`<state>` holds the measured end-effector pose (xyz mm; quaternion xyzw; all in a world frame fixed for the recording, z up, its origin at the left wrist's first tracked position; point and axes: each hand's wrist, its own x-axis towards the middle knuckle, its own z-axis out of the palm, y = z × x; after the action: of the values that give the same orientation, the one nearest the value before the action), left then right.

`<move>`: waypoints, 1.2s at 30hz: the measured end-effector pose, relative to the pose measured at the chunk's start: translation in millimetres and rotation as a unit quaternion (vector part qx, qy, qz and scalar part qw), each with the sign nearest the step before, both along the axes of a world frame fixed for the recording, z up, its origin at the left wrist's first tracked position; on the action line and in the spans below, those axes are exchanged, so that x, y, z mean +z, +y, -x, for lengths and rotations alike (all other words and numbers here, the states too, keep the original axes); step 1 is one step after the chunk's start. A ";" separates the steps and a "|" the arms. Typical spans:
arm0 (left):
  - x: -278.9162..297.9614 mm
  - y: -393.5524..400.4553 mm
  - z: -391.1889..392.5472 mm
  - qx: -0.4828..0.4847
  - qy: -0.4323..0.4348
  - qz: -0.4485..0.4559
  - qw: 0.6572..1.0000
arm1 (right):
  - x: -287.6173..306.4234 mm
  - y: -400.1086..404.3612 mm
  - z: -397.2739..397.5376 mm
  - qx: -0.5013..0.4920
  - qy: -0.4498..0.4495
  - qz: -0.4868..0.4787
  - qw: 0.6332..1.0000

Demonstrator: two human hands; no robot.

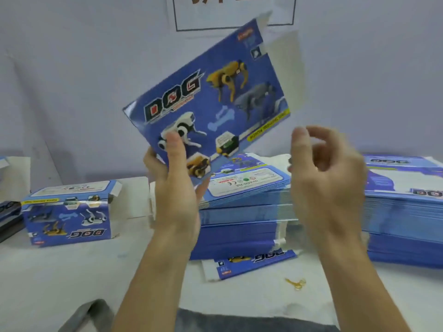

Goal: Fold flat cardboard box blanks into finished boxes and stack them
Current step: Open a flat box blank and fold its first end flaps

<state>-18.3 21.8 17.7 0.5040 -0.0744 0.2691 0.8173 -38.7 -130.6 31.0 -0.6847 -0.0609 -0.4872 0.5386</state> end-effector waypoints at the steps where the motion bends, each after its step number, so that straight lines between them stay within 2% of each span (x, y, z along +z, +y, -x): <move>1: -3.3 -8.0 -0.7 -0.029 0.008 0.009 0.999 | -4.1 0.6 -4.6 0.055 0.081 -0.038 0.994; 3: -10.3 -22.6 -1.0 -0.095 0.016 -0.007 0.995 | -10.0 -2.1 -12.3 0.170 0.164 -0.128 0.963; 5: -15.7 -31.3 1.5 -0.167 0.018 -0.057 0.984 | -12.5 -9.0 -16.9 0.266 0.115 -0.206 0.935; 8: -15.0 -25.8 1.6 -0.202 0.047 -0.127 0.970 | -13.6 -27.0 -20.6 0.290 0.021 -0.250 0.923; 11: -7.2 -8.6 1.5 -0.109 0.030 -0.122 0.986 | -15.8 -41.9 -22.2 0.264 0.026 -0.194 0.944; 13: 3.7 5.4 3.4 -0.014 -0.011 -0.142 0.990 | -18.4 -48.2 -21.5 0.261 0.057 -0.094 0.959; 15: 15.8 12.8 6.7 -0.005 -0.039 -0.195 0.980 | -21.2 -47.8 -20.5 0.291 0.086 0.034 0.952; 17: 18.9 14.7 5.4 -0.048 -0.062 -0.211 0.974 | -23.9 -39.7 -20.2 0.340 0.111 0.097 0.929; 19: 15.0 12.4 8.2 -0.111 -0.079 -0.185 0.973 | -28.6 -36.4 -23.2 0.376 0.136 0.101 0.911; 22: 0.4 12.0 6.4 -0.119 -0.067 -0.210 0.968 | -32.2 -40.4 -25.0 0.385 0.151 0.123 0.902; 26: -2.3 0.4 3.1 -0.107 -0.083 -0.207 0.969 | -34.6 -34.5 -25.5 0.370 0.142 0.033 0.917; 30: -6.4 -15.5 4.1 -0.053 -0.085 -0.238 0.966 | -31.8 -21.5 -22.8 0.279 0.084 0.046 0.955; 33: -7.0 -18.8 3.0 0.003 -0.059 -0.220 0.974 | -30.0 -20.1 -20.3 0.310 0.052 0.043 0.948; 36: -9.1 -20.3 3.0 0.039 -0.038 -0.168 0.984 | -26.7 -19.2 -16.2 0.356 0.076 0.033 0.931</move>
<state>-21.3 1.5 8.6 0.6258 -0.1299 0.3037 0.7065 -22.5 -149.8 4.3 -0.6709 -0.2754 -0.2079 0.6564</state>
